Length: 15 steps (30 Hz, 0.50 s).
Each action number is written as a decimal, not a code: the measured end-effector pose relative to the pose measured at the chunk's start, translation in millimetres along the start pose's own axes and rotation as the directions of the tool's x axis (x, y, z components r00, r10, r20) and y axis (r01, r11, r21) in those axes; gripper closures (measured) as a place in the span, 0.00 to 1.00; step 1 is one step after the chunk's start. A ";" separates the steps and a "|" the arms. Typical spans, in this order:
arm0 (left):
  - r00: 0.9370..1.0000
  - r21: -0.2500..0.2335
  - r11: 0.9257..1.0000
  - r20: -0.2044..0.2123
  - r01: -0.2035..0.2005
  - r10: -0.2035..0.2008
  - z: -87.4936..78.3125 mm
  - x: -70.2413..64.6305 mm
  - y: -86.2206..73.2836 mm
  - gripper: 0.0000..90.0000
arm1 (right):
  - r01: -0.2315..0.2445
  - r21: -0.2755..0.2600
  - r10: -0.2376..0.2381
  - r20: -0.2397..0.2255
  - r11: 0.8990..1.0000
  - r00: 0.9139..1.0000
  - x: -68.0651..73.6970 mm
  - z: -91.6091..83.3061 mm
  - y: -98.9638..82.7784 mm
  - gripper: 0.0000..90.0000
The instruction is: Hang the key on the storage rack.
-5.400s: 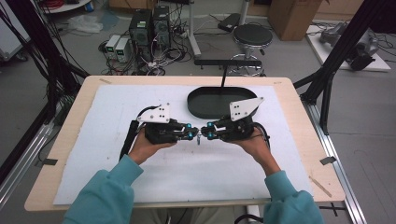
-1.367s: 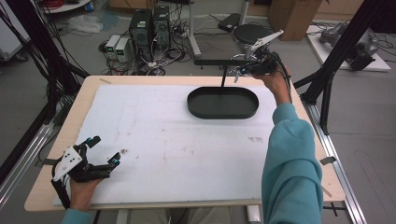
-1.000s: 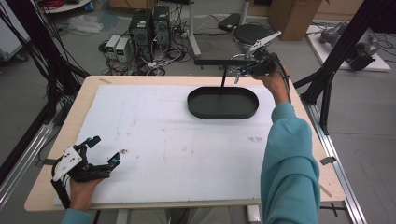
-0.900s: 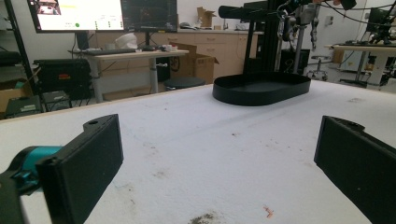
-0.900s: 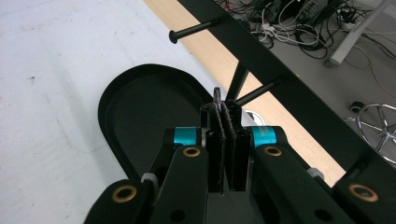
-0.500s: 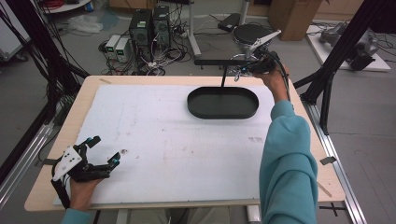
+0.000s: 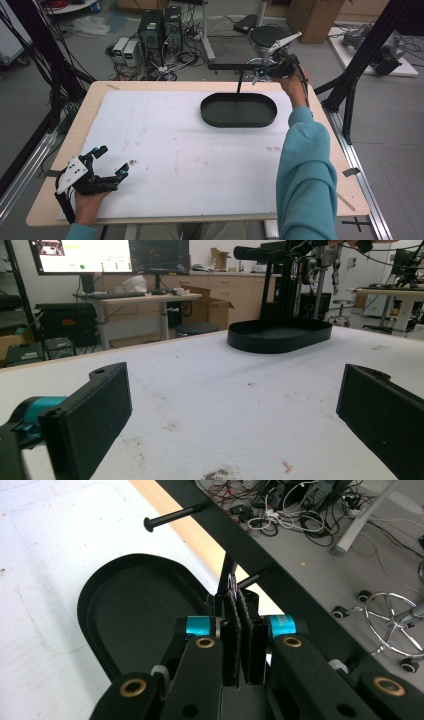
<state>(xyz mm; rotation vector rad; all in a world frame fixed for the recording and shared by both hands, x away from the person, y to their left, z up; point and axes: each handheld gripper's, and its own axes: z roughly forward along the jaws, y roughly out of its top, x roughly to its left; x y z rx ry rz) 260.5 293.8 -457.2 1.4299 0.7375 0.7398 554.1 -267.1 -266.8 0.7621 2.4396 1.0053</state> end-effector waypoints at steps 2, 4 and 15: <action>1.000 -0.001 1.000 0.001 0.001 -0.001 0.0 0.0 0.0 0.02 | 0.007 -0.002 -0.007 0.007 1.000 1.000 -0.6 1.3 0.3 0.98; 1.000 0.001 1.000 0.002 0.000 0.000 -0.3 0.1 0.0 0.02 | -0.003 -0.004 0.003 0.010 1.000 1.000 -0.5 2.4 0.0 0.98; 1.000 -0.002 1.000 0.001 -0.001 0.001 -0.3 0.0 -0.1 0.02 | -0.070 -0.072 0.077 0.097 0.995 0.992 -0.6 -1.8 -2.5 0.56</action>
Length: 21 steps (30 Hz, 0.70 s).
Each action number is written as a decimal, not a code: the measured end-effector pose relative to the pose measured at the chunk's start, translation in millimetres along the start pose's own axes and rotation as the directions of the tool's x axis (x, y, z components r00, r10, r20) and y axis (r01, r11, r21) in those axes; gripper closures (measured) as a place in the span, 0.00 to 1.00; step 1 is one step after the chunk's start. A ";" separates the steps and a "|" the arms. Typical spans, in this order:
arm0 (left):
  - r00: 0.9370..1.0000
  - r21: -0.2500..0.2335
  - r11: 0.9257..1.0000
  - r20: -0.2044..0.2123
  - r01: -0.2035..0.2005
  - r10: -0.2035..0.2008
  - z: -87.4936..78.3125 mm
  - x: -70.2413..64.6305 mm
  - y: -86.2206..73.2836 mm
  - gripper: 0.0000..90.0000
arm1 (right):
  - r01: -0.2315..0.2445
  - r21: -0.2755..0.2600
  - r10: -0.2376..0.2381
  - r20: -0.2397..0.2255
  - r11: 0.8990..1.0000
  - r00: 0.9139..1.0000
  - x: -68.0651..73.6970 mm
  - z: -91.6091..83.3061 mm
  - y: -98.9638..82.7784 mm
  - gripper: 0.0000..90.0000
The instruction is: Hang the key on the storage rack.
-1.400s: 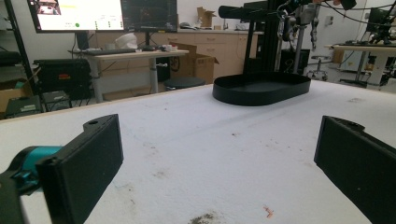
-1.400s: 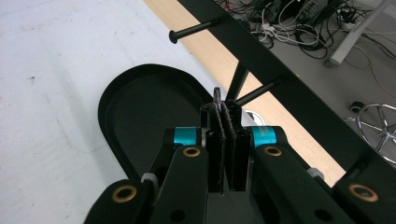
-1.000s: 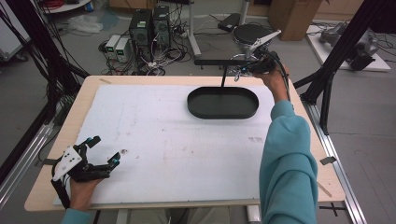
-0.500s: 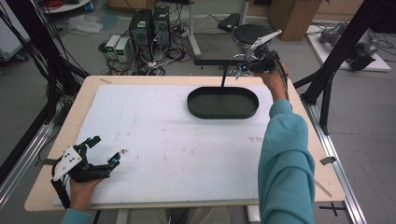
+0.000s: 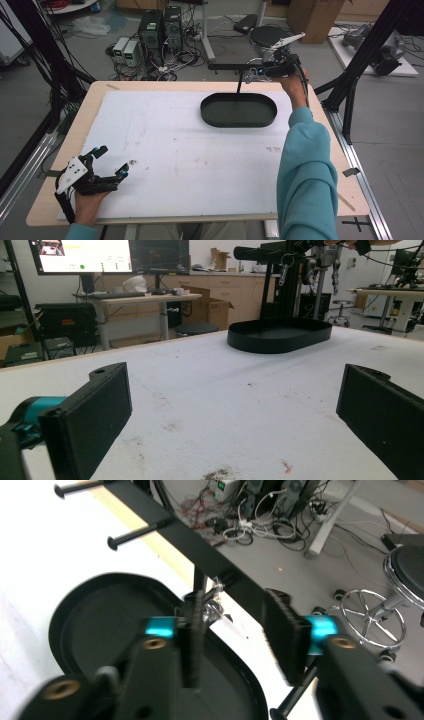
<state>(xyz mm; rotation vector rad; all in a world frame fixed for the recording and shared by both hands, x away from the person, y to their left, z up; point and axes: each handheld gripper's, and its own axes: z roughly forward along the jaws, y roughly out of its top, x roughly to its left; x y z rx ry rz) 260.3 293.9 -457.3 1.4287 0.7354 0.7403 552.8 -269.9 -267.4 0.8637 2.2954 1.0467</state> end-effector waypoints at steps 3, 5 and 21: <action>1.000 0.001 1.000 -0.001 0.007 -0.007 0.0 0.6 0.1 0.02 | -0.015 -0.051 0.016 0.022 0.999 1.000 4.4 -6.7 2.0 0.35; 1.000 -0.002 1.000 -0.001 0.005 -0.005 0.2 0.1 -0.1 0.02 | -0.048 -0.101 0.048 0.005 0.994 0.999 8.7 -13.2 3.6 0.19; 1.000 0.002 1.000 0.001 0.009 -0.009 0.1 1.0 0.3 0.02 | -0.082 -0.329 0.065 -0.062 0.941 0.996 64.0 -89.8 -34.3 0.11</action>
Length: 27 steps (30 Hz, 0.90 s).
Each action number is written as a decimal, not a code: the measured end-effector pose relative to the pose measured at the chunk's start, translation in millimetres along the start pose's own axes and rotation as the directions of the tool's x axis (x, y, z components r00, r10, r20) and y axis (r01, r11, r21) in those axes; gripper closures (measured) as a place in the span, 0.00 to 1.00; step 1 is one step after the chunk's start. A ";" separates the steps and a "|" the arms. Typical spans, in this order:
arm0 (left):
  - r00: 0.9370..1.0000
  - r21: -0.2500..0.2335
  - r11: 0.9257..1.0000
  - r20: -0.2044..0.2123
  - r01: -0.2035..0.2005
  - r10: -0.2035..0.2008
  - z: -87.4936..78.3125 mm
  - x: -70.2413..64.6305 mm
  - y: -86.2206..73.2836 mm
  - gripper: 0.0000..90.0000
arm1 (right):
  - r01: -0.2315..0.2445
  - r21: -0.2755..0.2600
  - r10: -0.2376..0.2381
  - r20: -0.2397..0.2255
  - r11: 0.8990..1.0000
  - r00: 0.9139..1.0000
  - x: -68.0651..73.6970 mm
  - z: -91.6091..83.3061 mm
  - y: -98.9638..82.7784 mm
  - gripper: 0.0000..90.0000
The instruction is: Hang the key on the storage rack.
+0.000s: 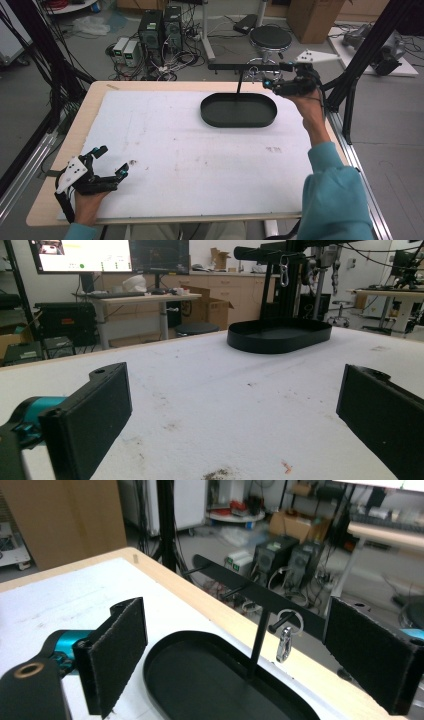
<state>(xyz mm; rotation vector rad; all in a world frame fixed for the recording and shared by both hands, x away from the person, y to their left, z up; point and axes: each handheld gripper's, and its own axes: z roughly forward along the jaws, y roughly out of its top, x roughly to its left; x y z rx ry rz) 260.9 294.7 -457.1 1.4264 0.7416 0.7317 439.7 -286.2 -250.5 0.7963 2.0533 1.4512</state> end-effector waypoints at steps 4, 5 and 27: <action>1.000 0.000 1.000 0.003 -0.001 0.001 0.0 -0.3 -0.1 0.02 | 0.011 -0.062 -0.012 -0.018 0.998 1.000 19.9 -24.8 -26.9 0.01; 1.000 0.000 1.000 0.005 0.000 0.000 0.0 -0.1 -0.1 0.02 | 0.022 -0.072 -0.023 -0.016 0.997 1.000 25.6 -30.0 -35.5 0.01; 1.000 -0.013 1.000 0.008 -0.017 0.017 -1.5 -1.3 -0.5 0.02 | -0.021 -0.266 0.054 0.116 0.964 0.992 84.8 -80.1 -217.9 0.01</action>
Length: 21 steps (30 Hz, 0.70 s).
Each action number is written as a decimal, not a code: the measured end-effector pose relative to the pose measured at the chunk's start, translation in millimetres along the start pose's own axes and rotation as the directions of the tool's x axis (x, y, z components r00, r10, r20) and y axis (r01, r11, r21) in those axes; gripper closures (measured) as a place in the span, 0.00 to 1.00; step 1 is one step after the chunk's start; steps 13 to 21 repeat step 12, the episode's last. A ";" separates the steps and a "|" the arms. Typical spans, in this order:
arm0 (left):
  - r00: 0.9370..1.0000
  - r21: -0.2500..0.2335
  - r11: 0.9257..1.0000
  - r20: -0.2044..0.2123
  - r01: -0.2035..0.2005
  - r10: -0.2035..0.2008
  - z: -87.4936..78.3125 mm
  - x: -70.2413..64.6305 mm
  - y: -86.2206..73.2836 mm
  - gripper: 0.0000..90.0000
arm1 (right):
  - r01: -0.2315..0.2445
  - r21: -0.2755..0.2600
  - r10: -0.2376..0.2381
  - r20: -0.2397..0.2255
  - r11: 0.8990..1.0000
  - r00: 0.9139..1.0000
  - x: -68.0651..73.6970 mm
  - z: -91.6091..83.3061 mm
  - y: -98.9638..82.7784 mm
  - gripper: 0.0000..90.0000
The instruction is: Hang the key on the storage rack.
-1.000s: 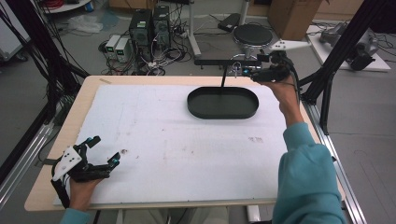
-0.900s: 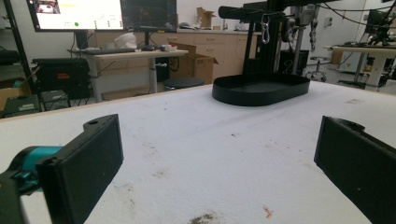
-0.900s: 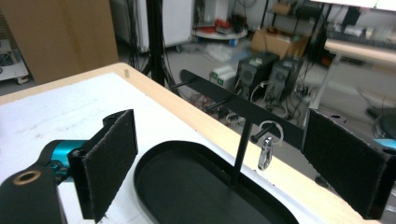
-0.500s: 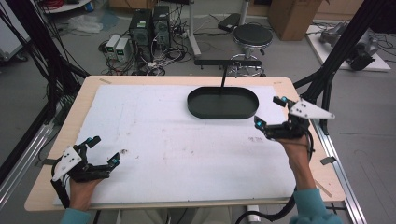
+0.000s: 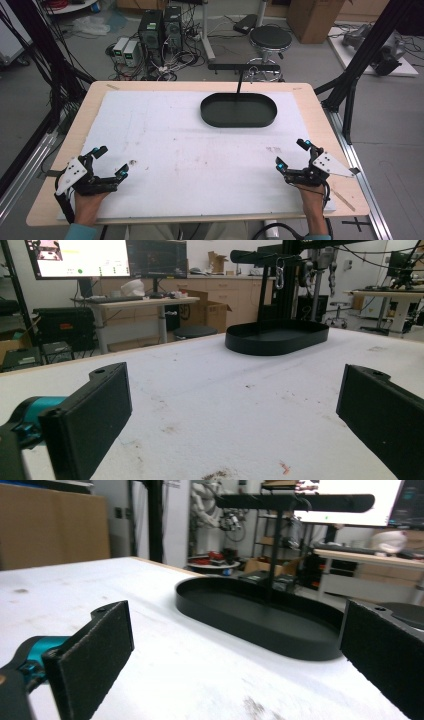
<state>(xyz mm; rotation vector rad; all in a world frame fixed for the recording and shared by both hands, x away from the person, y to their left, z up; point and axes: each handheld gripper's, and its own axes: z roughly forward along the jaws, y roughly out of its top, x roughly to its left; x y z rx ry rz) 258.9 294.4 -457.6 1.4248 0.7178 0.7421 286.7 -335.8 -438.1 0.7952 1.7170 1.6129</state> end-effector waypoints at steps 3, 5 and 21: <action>1.000 -0.004 1.000 -0.001 0.000 0.000 -0.1 -0.5 -0.1 0.02 | 0.016 0.009 -0.016 0.011 1.000 1.000 -3.6 2.4 -6.6 0.01; 1.000 -0.004 1.000 -0.001 -0.002 0.002 -0.1 -0.6 -0.1 0.02 | -0.010 0.001 0.010 -0.003 1.000 1.000 -3.7 3.8 -11.0 0.01; 1.000 -0.011 1.000 0.000 -0.006 0.006 -1.0 -0.9 -0.4 0.02 | 0.002 -0.016 -0.002 0.006 1.000 1.000 -0.8 4.2 -18.7 0.01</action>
